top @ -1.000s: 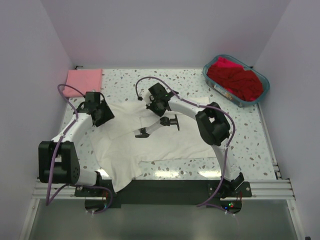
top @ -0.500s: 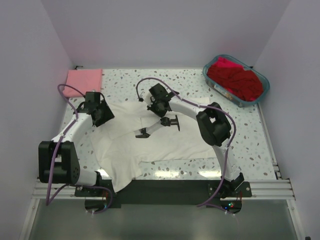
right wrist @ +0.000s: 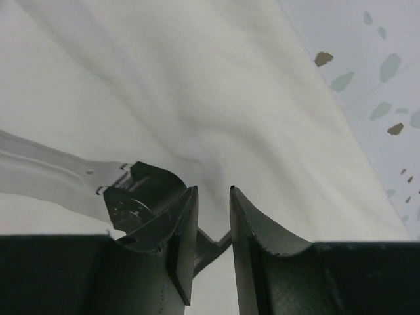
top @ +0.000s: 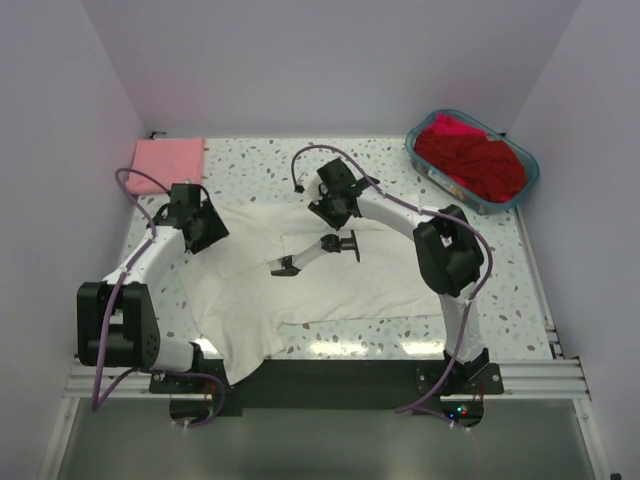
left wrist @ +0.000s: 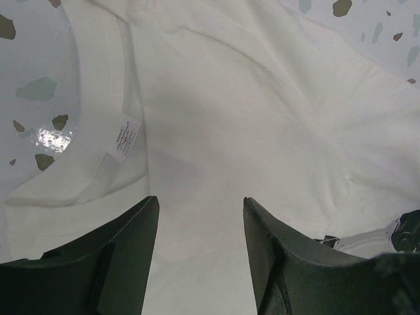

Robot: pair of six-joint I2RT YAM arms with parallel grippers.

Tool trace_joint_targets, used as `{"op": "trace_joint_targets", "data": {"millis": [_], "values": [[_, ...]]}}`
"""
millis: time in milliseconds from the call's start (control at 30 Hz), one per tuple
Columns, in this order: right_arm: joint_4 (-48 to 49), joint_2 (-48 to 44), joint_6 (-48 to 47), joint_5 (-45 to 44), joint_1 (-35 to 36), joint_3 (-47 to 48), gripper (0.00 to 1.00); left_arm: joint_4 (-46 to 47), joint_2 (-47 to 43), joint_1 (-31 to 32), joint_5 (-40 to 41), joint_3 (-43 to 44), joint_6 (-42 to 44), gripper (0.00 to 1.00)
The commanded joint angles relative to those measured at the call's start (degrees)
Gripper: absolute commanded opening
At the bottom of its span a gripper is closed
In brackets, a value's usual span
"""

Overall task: Fold and stack the t-shirts
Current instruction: Fold the tshirt

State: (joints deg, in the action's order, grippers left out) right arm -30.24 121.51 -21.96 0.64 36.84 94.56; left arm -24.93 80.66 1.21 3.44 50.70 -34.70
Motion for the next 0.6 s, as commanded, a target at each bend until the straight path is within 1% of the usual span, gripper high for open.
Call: {"op": "trace_joint_targets", "data": {"millis": [0, 300, 567], "values": [[2.2, -4.0, 0.1, -1.3, -2.2, -1.7, 0.3, 1.1, -0.9, 0.2, 0.7, -0.6, 1.6, 0.6], [2.9, -2.4, -0.7, -1.5, -3.8, -3.6, 0.27, 1.0, -0.8, 0.2, 0.4, -0.7, 2.1, 0.6], [2.1, -0.6, -1.4, -0.9, -4.1, -2.9, 0.27, 0.9, -1.1, 0.2, 0.5, -1.2, 2.1, 0.6]]}}
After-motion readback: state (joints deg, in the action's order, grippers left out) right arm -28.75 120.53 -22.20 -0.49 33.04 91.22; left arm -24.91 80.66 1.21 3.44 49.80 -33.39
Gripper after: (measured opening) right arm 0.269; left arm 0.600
